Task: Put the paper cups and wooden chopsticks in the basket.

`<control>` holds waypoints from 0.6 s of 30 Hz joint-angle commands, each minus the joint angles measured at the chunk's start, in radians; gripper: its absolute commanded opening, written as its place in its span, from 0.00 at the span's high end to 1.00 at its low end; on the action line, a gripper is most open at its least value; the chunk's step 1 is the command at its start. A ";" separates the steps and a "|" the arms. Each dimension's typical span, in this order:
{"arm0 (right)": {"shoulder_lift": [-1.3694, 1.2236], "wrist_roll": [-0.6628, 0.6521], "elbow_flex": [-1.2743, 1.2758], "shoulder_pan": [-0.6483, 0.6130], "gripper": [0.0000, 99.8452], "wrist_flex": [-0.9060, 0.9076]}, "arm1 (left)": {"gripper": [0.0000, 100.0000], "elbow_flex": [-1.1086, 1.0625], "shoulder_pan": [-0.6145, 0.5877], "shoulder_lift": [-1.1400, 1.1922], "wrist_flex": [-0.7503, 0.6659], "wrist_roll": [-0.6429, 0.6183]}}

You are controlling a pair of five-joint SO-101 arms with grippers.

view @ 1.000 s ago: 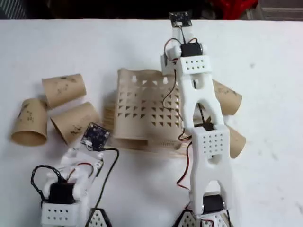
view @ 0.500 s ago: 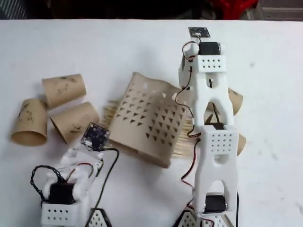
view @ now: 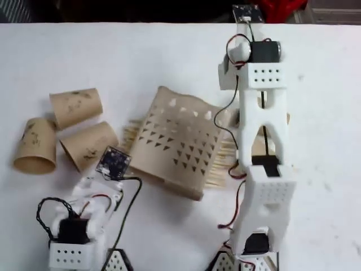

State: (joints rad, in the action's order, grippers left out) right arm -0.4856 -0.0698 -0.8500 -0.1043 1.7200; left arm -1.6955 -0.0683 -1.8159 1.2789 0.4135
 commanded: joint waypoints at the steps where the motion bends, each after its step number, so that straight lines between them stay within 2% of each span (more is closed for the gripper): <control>1: 0.137 -0.011 0.140 -0.002 0.98 0.001 | 0.86 0.003 -0.005 -0.008 0.006 -0.008; 3: 0.162 -0.011 0.209 -0.001 0.96 -0.001 | 0.86 0.003 -0.005 -0.008 0.006 -0.008; 7: 0.147 0.000 0.250 -0.001 0.83 -0.001 | 0.86 0.003 -0.005 -0.008 0.006 -0.008; 13: 0.056 0.129 0.245 -0.002 0.82 -0.001 | 0.86 0.003 -0.005 -0.008 0.006 -0.008; 18: -0.005 0.180 0.252 -0.005 0.81 -0.001 | 0.86 0.003 -0.005 -0.008 0.006 -0.008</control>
State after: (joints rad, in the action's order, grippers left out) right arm -0.4826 0.0821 -0.5969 -0.1043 1.7123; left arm -1.6955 -0.0683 -1.8159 1.2789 0.4135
